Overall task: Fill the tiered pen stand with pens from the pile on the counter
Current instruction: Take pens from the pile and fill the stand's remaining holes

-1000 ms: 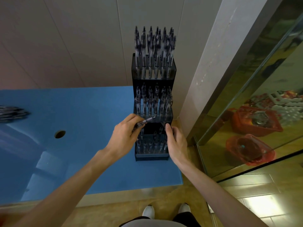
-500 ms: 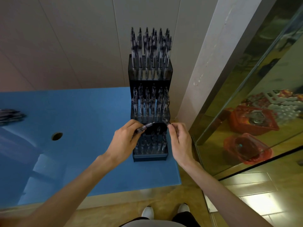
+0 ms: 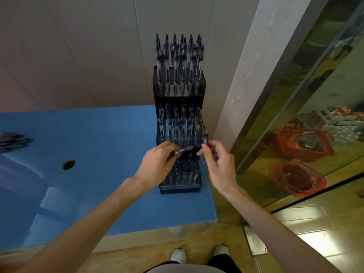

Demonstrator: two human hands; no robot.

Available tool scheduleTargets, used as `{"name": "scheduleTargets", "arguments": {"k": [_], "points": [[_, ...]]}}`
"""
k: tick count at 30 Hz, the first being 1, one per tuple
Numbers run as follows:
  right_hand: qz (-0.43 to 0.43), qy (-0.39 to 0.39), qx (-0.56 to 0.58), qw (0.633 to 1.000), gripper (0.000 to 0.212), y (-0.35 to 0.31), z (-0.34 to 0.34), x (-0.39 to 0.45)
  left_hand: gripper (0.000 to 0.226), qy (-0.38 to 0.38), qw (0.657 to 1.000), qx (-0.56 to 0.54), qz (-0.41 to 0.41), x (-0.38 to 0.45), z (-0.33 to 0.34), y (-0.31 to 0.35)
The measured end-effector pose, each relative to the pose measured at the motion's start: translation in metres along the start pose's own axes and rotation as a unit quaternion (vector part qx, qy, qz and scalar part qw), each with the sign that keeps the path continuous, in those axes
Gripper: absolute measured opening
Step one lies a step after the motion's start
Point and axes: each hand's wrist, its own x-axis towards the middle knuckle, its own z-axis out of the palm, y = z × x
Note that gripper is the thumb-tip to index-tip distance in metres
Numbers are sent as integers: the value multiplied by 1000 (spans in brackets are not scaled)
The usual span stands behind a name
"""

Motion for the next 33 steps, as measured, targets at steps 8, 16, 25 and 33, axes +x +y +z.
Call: {"name": "scheduleTargets", "arguments": {"k": [8, 16, 25, 33], "points": [[20, 1, 32, 999, 18, -4, -18, 13, 10, 31, 998, -27, -47, -13, 5, -2], [29, -1, 53, 998, 15, -15, -19, 27, 26, 75, 988, -115, -75, -16, -18, 2], [12, -34, -1, 999, 15, -12, -8, 32, 14, 95, 986, -116, -75, -21, -48, -14], [-86, -80, -143, 983, 16, 7, -4, 22, 29, 50, 972, -195, -119, -24, -57, -17]]}}
